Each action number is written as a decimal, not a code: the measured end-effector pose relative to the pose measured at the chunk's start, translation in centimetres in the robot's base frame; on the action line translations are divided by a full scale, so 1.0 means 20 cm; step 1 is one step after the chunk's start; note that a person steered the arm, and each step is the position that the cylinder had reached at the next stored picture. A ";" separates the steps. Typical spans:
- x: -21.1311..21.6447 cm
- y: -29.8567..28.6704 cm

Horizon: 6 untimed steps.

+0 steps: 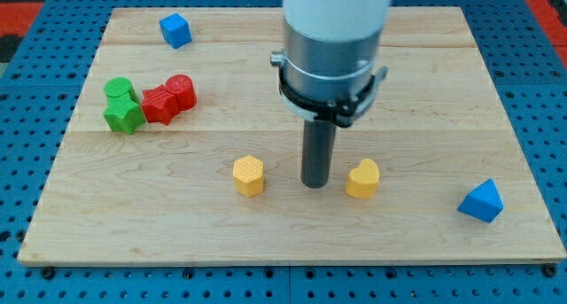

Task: Slide the yellow heart towards the blue triangle

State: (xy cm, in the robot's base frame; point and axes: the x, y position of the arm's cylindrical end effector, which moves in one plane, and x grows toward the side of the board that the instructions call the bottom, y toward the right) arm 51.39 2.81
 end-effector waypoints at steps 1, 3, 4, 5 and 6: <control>-0.02 0.19; -0.04 0.46; -0.25 0.00; -0.32 -0.47; -0.16 -0.76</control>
